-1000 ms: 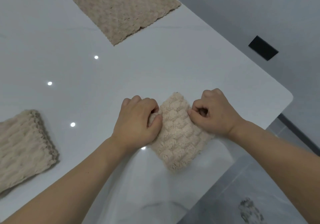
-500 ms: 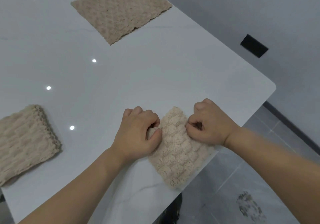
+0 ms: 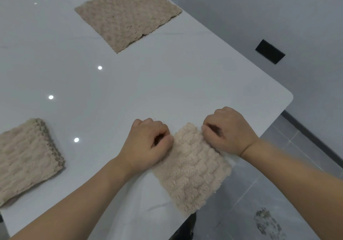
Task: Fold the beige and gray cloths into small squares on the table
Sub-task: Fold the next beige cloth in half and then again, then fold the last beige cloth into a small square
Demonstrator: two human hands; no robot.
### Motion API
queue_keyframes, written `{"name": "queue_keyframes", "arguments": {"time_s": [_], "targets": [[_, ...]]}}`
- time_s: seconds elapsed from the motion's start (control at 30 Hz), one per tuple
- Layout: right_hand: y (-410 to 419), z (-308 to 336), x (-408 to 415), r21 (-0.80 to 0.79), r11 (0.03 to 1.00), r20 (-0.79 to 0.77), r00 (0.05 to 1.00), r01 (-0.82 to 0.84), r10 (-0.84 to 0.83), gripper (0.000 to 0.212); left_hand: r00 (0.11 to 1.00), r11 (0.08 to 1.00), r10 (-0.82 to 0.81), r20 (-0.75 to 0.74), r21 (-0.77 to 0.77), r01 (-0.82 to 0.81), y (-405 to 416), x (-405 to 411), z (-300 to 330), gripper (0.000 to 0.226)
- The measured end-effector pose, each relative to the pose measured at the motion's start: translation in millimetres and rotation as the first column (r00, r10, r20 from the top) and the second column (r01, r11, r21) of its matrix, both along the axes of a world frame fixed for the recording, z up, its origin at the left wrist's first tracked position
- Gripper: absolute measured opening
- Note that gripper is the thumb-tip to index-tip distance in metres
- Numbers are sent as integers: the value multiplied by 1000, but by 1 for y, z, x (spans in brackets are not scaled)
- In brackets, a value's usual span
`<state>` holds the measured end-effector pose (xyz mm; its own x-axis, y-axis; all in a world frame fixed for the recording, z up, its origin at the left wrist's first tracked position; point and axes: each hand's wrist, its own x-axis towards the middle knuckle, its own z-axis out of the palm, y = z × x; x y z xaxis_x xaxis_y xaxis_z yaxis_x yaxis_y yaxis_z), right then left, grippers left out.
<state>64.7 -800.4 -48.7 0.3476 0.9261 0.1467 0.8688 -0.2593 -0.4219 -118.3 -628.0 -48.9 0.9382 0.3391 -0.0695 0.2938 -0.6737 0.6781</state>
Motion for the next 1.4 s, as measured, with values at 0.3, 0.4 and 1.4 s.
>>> {"name": "queue_keyframes", "arguments": {"time_s": [0.3,0.4,1.4], "targets": [[78,-13,38,44,986,-57,985,163,-161,33,964,921,240,115,285,-264,71,59,-8,33],[109,-23,48,14,982,-3,982,190,-190,46,961,893,260,93,356,-276,100,74,-23,46],[298,-32,166,191,970,83,983,148,-166,17,775,742,607,175,226,-631,213,167,-18,11]]}}
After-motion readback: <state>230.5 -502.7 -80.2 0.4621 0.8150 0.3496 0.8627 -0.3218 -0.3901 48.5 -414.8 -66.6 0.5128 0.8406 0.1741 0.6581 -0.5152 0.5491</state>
